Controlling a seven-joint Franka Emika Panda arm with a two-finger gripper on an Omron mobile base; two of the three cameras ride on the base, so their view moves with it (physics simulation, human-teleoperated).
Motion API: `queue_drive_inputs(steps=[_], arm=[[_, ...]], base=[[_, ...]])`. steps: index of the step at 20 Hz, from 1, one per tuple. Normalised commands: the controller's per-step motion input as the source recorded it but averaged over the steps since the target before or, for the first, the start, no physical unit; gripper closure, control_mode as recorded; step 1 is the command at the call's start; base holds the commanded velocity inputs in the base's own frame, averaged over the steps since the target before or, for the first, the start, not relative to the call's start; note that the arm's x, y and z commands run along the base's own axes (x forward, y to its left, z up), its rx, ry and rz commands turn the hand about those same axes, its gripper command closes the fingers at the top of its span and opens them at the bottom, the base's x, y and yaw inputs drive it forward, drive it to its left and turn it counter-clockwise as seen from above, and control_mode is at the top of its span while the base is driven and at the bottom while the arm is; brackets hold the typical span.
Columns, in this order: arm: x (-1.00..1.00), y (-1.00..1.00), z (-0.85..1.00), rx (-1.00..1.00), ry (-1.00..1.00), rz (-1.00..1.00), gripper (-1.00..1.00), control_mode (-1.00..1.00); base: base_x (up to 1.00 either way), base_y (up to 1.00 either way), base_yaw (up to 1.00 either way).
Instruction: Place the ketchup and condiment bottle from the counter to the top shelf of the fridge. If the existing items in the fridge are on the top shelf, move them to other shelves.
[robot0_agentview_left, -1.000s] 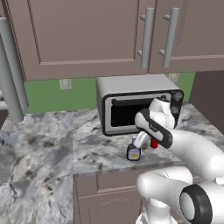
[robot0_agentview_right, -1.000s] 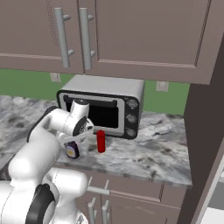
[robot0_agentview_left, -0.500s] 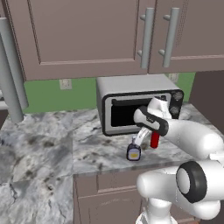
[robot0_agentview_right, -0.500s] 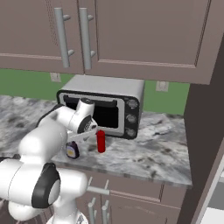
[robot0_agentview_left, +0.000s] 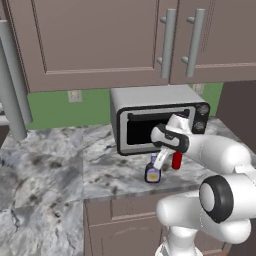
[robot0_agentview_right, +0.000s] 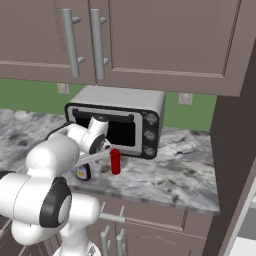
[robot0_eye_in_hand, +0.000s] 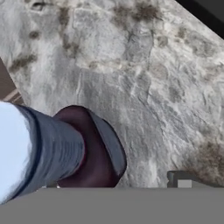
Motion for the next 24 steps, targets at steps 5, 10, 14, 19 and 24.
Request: queue_drive_inputs(steps=[5,10,14,19,24], arm=[[0.00,0.18,0.00,0.01,0.00,0.06,1.00,-1.00],[0.00,0.29,0.00,0.00,0.00,0.04,1.00,-1.00],[-0.01,0.00,0.00,0.00,0.00,0.00,1.00,-1.00],[-0.53,-0.07,0.50,0.05,-0.13,0.00,1.00,-1.00],[-0.77,-0.09,1.00,0.09,-0.24,-0.02,1.00,-1.00]], base=[[0.00,0.00,0.00],[0.00,0.00,0.00],[0.00,0.00,0.00],[0.00,0.00,0.00],[0.00,0.00,0.00]])
